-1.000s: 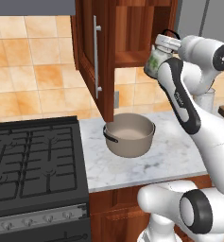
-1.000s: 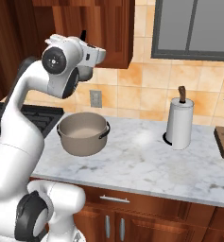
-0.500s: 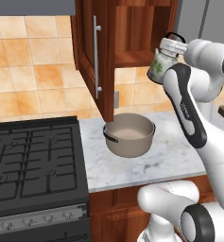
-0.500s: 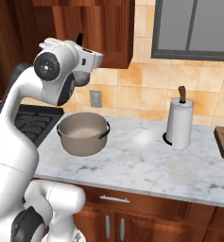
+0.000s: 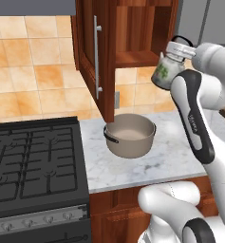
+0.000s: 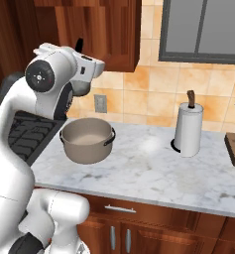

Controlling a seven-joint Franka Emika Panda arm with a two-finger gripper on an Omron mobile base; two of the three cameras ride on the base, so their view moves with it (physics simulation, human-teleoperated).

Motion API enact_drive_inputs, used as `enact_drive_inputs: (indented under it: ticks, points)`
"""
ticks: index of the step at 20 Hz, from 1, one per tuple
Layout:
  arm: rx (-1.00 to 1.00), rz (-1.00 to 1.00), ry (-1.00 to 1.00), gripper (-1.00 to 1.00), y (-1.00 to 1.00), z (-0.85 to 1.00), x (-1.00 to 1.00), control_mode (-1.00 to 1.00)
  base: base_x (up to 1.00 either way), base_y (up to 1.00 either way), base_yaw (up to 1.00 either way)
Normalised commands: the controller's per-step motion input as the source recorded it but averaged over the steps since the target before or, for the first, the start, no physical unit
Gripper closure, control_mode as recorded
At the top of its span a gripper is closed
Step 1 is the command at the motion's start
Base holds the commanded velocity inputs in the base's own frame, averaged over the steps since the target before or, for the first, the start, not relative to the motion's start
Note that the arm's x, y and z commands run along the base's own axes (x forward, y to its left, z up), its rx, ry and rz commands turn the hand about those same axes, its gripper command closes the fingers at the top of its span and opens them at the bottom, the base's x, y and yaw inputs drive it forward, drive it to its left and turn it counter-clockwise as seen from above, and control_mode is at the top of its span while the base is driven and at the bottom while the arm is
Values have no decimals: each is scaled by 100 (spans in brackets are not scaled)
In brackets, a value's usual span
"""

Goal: Pick the kettle from the cabinet and place it on a stove burner. Then pick the pot from the counter and place it on another stove burner. Finally, turn both burners on.

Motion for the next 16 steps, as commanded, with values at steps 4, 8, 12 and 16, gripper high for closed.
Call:
enact_drive_inputs:
  ticks: [4,8,12,16]
  points:
    - [0,0,0,100,0,0,-35,-100,0,0,0]
    - [1,0,0,100,0,0,-35,-100,0,0,0]
    - [2,0,0,100,0,0,-34,-100,0,0,0]
    - [0,0,1,100,0,0,-12,-100,0,0,0]
